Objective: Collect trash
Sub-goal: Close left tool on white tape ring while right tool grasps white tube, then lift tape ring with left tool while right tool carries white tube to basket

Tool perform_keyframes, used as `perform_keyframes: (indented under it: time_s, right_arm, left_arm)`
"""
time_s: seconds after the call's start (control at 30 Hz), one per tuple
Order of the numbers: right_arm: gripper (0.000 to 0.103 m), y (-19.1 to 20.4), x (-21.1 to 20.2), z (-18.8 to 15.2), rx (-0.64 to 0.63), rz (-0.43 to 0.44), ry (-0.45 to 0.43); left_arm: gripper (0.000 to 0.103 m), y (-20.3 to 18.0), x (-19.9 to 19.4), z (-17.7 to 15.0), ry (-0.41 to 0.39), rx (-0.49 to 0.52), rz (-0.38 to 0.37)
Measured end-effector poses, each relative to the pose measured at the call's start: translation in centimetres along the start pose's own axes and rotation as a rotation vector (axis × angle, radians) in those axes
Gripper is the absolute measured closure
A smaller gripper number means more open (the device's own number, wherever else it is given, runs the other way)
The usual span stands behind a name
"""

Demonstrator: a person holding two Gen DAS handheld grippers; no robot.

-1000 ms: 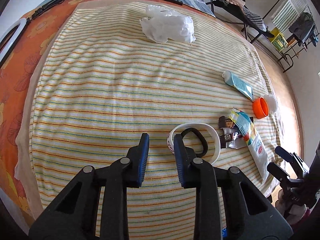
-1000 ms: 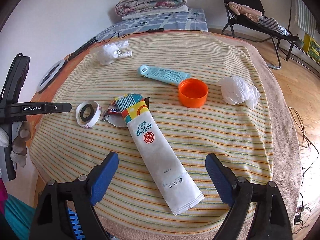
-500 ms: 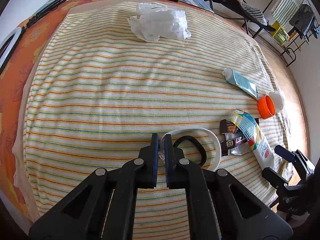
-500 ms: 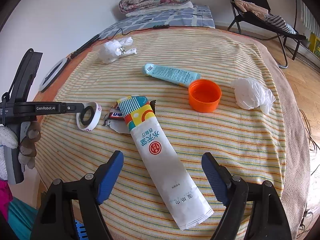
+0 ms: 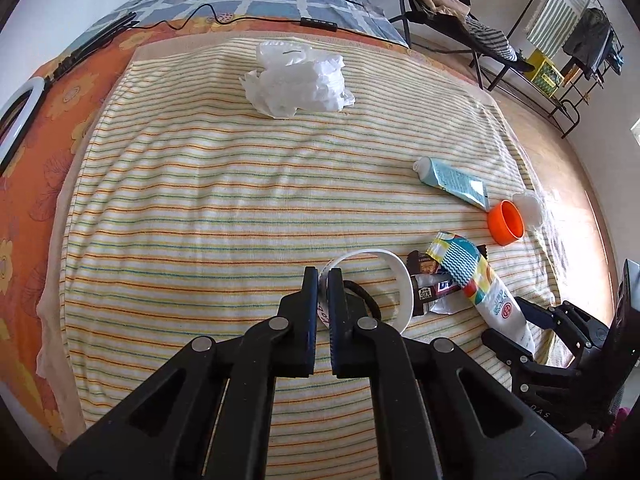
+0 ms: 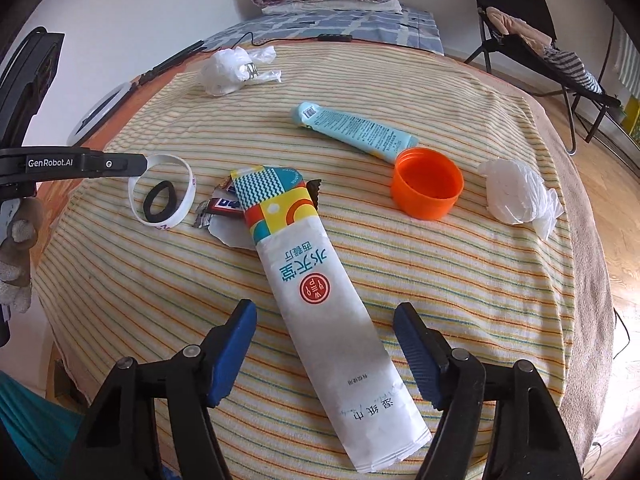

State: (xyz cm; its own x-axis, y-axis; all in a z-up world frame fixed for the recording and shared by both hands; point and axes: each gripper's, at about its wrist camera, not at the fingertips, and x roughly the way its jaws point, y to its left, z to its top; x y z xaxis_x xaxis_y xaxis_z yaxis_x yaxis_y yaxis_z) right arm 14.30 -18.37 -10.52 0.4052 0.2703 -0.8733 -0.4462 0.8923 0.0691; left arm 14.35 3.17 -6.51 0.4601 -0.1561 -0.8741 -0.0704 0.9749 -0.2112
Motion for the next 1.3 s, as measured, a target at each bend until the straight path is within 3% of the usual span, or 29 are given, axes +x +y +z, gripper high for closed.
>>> perform_keyframes:
  time_s: [0.03, 0.27, 0.37, 0.77, 1.3]
  right_arm:
    - [0.036, 0.1, 0.0, 0.0, -0.008, -0.004, 0.0]
    - [0.085, 0.1, -0.7, 0.0, 0.001, 0.022, -0.025]
    - [0.093, 0.2, -1.4, 0.0, 0.003, 0.026, -0.051]
    - [0.097, 1.7, -4.8, 0.2, -0.01, 0.038, -0.147]
    - [0.097, 4.5, -9.2, -1.8, -0.067, 0.057, -0.17]
  left_arm:
    - [0.101, -0.1, -0.1, -0.1, -0.003, 0.003, 0.0]
    - [0.101, -0.7, -1.4, -0.4, -0.028, 0.022, 0.001]
    - [0.101, -1.0, -1.8, -0.7, -0.034, 0.029, -0.001]
    - [0.101, -1.6, -4.3, -1.8, -0.07, 0.05, -0.022]
    - [0.101, -3.4, -7.6, -5.9, -0.097, 0.117, -0.026]
